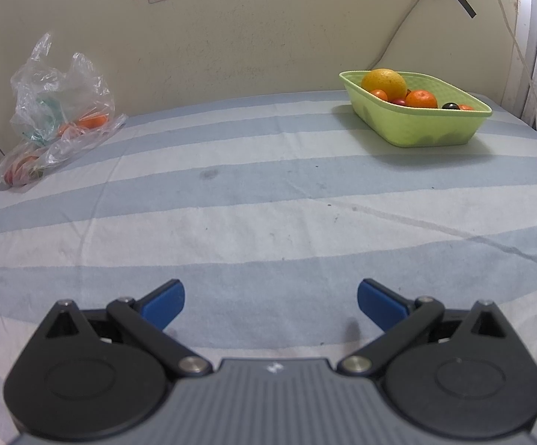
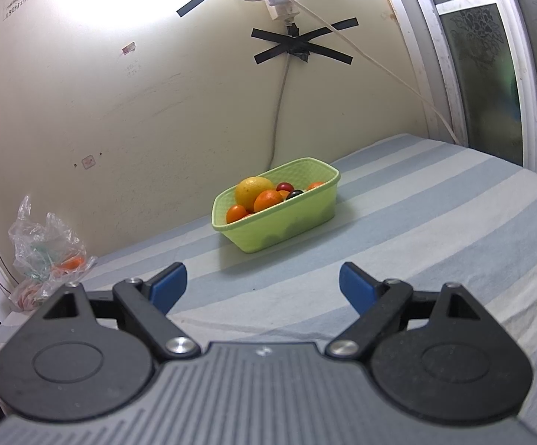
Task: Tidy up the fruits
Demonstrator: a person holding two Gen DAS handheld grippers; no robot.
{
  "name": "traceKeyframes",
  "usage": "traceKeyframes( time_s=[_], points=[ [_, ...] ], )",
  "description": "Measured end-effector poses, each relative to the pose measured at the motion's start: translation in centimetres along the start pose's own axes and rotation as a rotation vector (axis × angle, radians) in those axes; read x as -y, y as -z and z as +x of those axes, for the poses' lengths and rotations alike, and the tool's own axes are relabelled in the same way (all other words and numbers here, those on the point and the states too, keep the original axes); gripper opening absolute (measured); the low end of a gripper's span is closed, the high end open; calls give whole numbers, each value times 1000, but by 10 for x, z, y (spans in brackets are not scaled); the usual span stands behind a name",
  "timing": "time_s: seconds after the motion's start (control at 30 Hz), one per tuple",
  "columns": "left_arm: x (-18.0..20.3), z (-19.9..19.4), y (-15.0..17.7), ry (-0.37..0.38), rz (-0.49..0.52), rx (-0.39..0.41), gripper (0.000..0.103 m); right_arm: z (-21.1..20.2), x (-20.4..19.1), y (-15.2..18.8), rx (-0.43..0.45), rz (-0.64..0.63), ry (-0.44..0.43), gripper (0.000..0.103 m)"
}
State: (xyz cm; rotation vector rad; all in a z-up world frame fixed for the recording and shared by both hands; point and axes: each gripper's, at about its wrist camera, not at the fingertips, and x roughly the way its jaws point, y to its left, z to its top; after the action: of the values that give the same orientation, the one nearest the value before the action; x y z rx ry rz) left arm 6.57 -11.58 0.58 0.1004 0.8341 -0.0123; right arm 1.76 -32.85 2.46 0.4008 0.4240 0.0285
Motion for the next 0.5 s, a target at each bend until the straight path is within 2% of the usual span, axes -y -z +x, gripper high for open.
traceKeyframes(
  time_s=[0.5],
  points=[
    [2, -2, 0, 7, 7, 0, 103, 0, -2, 0, 0, -2, 0, 91]
  ],
)
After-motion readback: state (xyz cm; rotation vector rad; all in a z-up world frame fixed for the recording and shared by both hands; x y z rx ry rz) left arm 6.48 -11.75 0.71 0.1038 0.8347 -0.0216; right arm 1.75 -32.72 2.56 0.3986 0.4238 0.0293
